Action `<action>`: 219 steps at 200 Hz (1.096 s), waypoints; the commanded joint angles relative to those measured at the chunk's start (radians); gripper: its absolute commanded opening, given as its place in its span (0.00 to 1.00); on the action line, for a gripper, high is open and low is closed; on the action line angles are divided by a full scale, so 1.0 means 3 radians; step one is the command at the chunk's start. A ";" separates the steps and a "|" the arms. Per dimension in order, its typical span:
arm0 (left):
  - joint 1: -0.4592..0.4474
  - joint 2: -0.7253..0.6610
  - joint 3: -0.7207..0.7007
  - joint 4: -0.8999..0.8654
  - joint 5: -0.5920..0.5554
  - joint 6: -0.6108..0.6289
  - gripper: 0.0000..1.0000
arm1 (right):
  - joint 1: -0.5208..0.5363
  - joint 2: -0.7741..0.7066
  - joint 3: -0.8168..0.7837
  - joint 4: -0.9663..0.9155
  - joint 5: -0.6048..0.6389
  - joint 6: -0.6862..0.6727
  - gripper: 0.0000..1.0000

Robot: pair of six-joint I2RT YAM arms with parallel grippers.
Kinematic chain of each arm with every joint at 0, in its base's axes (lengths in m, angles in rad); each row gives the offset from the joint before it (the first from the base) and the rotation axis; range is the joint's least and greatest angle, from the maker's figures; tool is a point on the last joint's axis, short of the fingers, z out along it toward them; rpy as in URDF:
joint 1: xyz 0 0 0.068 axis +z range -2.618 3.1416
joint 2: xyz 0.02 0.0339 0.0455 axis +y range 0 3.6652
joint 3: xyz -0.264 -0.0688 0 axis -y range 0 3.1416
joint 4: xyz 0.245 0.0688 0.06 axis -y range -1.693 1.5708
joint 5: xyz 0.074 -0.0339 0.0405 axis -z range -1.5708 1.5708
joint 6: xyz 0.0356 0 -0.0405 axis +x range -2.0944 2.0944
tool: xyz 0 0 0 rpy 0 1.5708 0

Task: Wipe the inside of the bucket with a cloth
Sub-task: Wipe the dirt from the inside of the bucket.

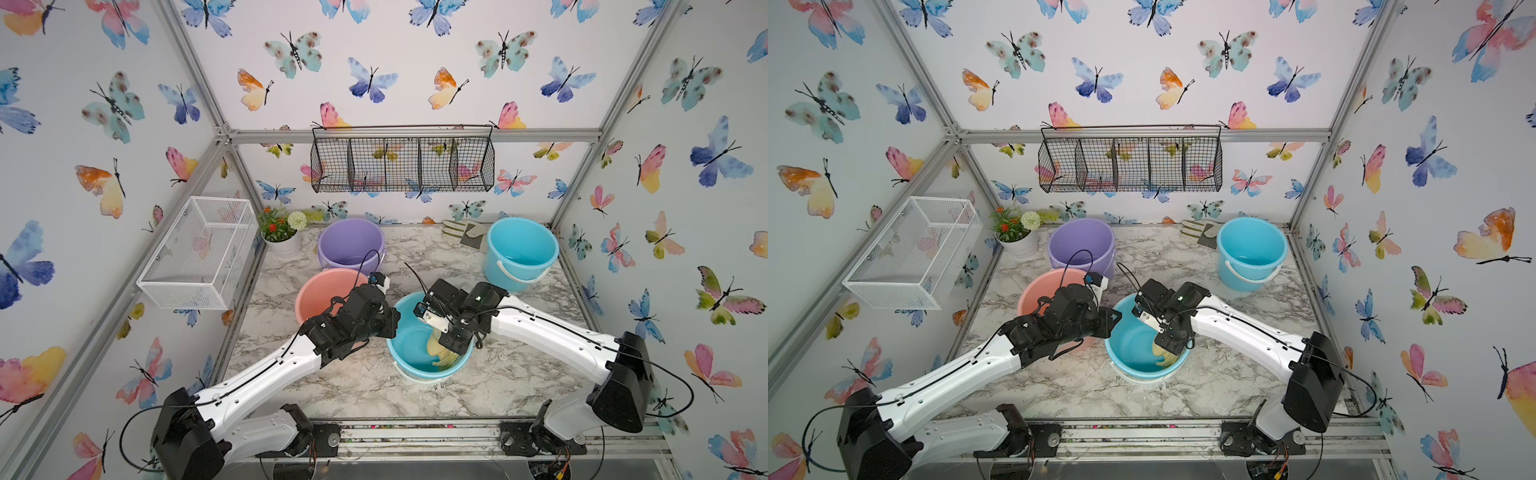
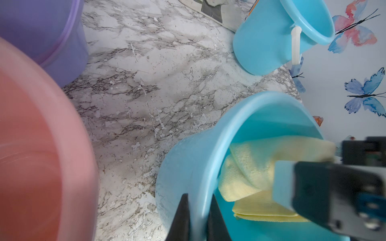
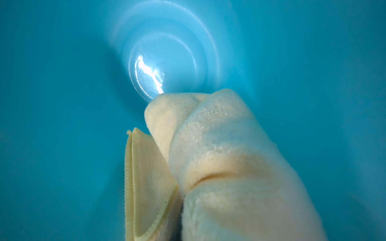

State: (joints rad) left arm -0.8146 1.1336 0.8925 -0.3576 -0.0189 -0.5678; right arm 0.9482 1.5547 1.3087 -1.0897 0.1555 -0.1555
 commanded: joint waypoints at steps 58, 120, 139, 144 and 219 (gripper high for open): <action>0.0037 -0.0009 0.0032 0.0108 -0.0039 0.0011 0.00 | -0.0016 0.0865 -0.0347 0.0637 -0.0251 -0.0196 0.02; 0.0041 -0.0085 0.0057 0.0077 -0.0142 0.0072 0.00 | -0.0016 0.1007 -0.0365 0.0872 -0.0485 0.0017 0.02; 0.0041 -0.0115 0.0056 0.0146 -0.0095 0.0093 0.00 | -0.0016 0.0970 -0.0416 0.1013 -0.0512 0.0031 0.02; 0.0042 -0.0125 0.0056 0.0157 -0.0092 0.0093 0.00 | -0.0016 0.0982 -0.0420 0.1029 -0.0515 0.0044 0.02; 0.0041 -0.0140 0.0272 0.0129 -0.0356 0.0545 0.00 | -0.0016 0.0715 0.0135 0.0701 -0.0376 0.0835 0.02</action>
State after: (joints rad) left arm -0.8024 1.1259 0.9268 -0.3603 -0.0708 -0.4934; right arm 0.9478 1.8339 1.2900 -0.8303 0.0521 -0.0330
